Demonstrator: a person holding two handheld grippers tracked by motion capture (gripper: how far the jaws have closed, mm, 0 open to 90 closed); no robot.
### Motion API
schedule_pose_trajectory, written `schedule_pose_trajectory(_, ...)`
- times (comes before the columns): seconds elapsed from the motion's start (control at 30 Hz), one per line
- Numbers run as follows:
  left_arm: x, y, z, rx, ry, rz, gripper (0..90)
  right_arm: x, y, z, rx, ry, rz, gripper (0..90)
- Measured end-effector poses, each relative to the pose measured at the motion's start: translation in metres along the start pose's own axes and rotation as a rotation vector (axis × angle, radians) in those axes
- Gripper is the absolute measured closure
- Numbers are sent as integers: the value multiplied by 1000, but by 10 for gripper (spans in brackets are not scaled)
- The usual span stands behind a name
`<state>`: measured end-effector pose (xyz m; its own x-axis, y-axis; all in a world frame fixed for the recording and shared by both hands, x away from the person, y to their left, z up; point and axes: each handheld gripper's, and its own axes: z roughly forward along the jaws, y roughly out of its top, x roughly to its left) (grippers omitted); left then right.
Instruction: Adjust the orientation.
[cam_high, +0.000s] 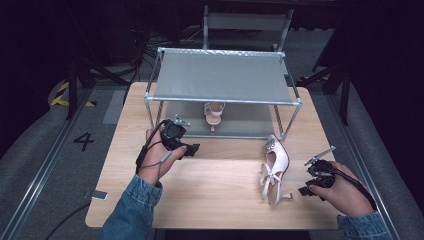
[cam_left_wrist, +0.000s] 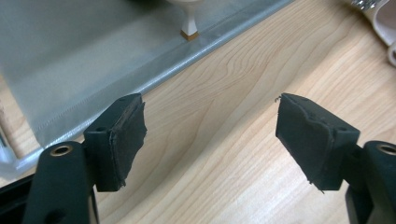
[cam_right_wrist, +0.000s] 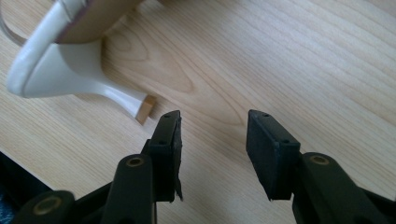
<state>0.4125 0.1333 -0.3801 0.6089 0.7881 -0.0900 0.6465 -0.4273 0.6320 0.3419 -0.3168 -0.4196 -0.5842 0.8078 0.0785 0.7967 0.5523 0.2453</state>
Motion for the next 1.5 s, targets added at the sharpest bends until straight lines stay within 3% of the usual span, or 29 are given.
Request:
schedule_pose_trajectory(0.4, 17, -3, -6, -6, -1, -7, 247, 27, 31, -22, -14, 17, -66, 572)
schedule_pose_trajectory(0.83, 19, -5, -3, 12, -13, -16, 246, 49, 71, -30, -55, 17, -130, 565)
schedule_pose_trajectory(1.07, 20, -6, -1, 19, -13, -9, 246, 56, 95, -18, -49, 23, -139, 553)
schedule_pose_trajectory(1.2, 21, -6, -1, 22, -14, 5, 246, 55, 106, -10, -57, 31, -95, 547)
schedule_pose_trajectory(1.5, 24, -7, 0, 30, -10, 9, 245, 58, 123, 15, -25, 8, -90, 533)
